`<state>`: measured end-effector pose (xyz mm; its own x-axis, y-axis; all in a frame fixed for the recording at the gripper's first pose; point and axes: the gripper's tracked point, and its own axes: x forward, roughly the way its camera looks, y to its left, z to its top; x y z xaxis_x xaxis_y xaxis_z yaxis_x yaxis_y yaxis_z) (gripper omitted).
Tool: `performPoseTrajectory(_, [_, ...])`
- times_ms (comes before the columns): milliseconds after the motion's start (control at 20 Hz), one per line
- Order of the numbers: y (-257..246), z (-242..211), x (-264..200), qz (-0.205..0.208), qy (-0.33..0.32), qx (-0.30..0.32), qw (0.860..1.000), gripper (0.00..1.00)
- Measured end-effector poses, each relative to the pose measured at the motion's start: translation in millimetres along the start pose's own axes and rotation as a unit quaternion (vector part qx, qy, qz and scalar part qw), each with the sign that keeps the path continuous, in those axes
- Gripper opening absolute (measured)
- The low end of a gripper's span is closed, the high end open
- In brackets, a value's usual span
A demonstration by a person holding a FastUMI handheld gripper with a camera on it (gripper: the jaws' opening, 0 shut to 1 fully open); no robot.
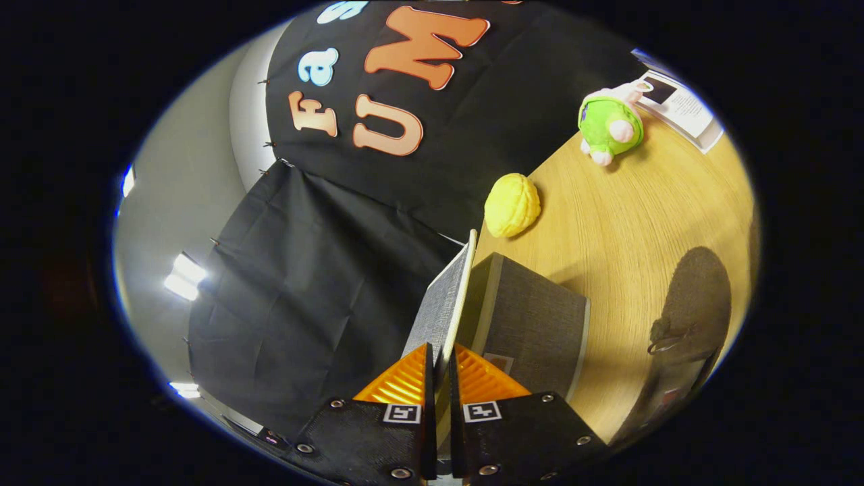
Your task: Open the storage box then place both shoes into the box .Put the left shoe in first, then the right shoe, with the right side of both shoes facing outward in a uniform manner.
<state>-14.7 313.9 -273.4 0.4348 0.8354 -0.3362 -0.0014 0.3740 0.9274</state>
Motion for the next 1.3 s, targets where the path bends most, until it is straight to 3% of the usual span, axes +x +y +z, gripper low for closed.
performPoseTrajectory(500, [95,11,17,0.054,-0.017,-0.038,0.998,0.09])
performPoseTrajectory(850, [158,-12,57,0.092,-0.014,-0.052,0.994,0.09])
performPoseTrajectory(1300, [207,-50,132,0.100,-0.007,-0.032,0.994,0.09])
